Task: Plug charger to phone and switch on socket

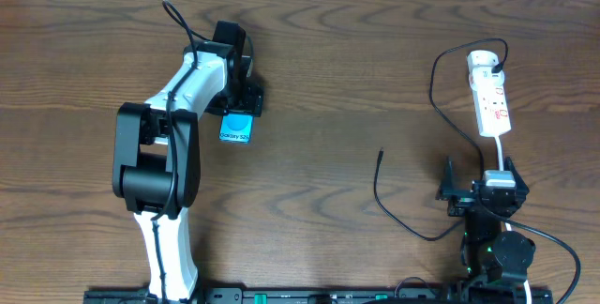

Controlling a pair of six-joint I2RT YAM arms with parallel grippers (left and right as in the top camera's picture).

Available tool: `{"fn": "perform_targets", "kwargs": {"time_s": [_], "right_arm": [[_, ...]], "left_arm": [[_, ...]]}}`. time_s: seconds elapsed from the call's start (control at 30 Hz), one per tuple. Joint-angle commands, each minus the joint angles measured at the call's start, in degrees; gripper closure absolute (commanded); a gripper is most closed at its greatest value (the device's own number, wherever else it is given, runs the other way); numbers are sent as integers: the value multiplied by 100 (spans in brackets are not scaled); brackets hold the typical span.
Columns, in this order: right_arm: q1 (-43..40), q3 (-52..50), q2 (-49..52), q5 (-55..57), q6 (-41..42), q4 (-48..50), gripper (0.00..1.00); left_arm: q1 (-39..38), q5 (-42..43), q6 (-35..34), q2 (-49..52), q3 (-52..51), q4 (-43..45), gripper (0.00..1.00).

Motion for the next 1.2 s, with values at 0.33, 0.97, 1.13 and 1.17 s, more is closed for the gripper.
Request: {"fn": "perform_targets", "kwargs": {"time_s": [0.33, 0.97, 1.13, 1.17], "right_arm": [[83, -4, -15, -55, -61, -22, 1], [83, -4, -15, -55, -61, -20, 1], [83, -4, -15, -55, -61, -20, 1], [81, -4, -15, -55, -61, -20, 1]], "left_arm": [[24, -35, 98, 81, -44, -52, 14], [24, -356, 98, 81, -44, -81, 14], [22, -356, 98, 81, -44, -76, 14], [22, -356, 98, 81, -44, -76, 15]]}}
